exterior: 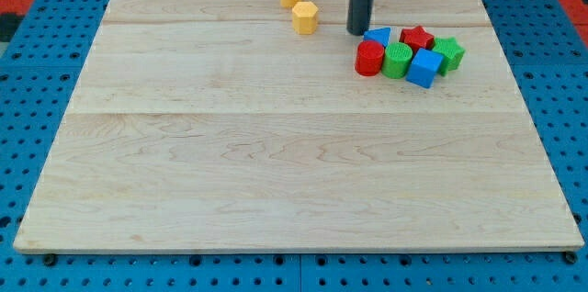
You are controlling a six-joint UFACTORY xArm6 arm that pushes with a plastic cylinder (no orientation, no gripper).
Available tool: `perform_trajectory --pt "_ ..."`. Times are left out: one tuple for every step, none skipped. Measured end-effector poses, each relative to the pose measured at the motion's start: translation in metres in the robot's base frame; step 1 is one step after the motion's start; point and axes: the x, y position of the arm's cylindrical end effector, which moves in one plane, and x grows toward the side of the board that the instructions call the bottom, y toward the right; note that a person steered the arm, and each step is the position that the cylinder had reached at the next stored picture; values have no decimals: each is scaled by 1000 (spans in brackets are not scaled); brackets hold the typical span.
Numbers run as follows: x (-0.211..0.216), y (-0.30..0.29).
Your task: Push the red star along with the red circle to the center of the board
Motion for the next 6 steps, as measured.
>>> perform_trajectory --pt "-42 42" --pt "-42 114" --pt "-9 142" --pt "41 142" --pt "50 93" --pt "62 61"
